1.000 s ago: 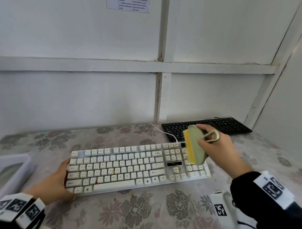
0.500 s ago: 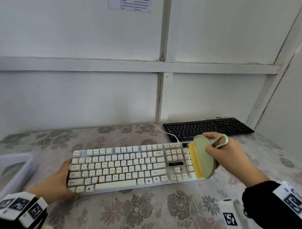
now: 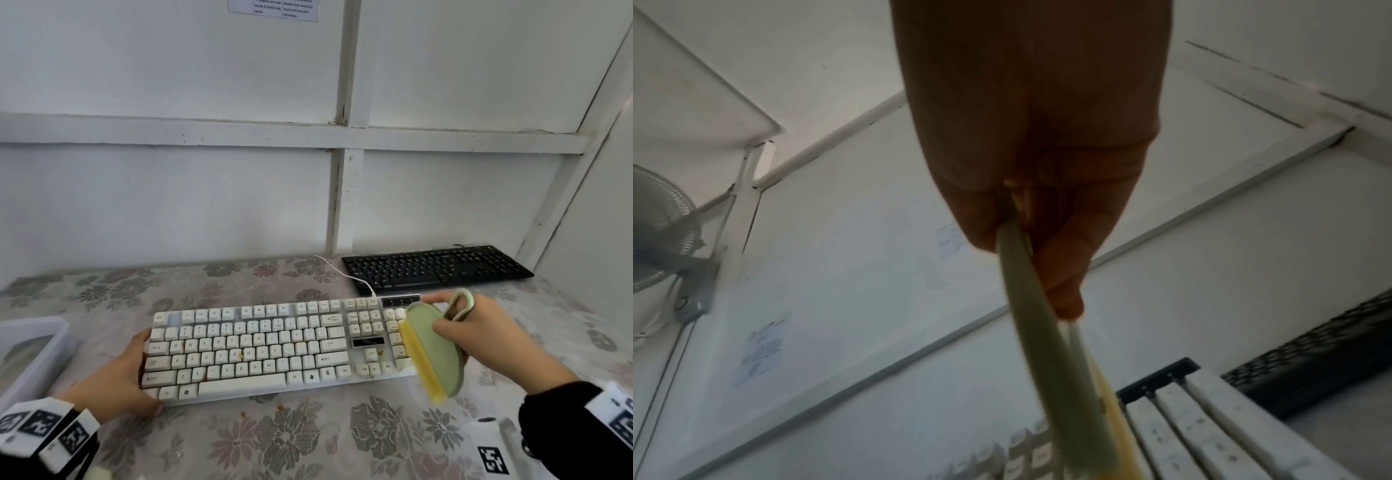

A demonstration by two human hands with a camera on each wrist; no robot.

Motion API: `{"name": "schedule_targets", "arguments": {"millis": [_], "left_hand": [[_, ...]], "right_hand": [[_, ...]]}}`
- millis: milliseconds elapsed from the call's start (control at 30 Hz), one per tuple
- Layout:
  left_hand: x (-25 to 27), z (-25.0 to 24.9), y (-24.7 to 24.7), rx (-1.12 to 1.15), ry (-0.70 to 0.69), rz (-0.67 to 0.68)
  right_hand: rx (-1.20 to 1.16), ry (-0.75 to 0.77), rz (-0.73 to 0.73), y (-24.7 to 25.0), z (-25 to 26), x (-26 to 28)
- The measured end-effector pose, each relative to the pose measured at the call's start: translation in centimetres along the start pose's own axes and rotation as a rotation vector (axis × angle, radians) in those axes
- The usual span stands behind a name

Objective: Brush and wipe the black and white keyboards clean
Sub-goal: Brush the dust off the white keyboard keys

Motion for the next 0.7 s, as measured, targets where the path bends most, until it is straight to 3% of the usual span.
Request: {"name": "schedule_targets", "arguments": {"millis": [133,200,567,700], "left_hand": [[-0.2,0.0,0.1,-0.023,-0.004,0.012],[-0.2,0.3,0.1,-0.020,-0.004,0.016],[-0.3,0.1,0.0,0.008,0.000,0.006],[-0.3,0.3,0.0,-0.029,0.027,0.020]], "right_hand": [[-0.076,0.166,-0.154,-1.1,1.5,-1.1],[-0.081,0.201,-0.150,-2.4,1.4,-1.6],[0.258,0.074,0.092,-4.5,0.1,0.1],[0.121,0.124,-0.016,-3.3,1.7,-0.7]]}}
Point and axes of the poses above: each hand's wrist, its own x-axis away from the middle knuckle, its own y-axis out of the back of the hand, z = x × y, the point moved 1 cm from there along -x, towards the middle knuckle, and after that the axes turned 15 degrees about -x, right-handed, at the moved point
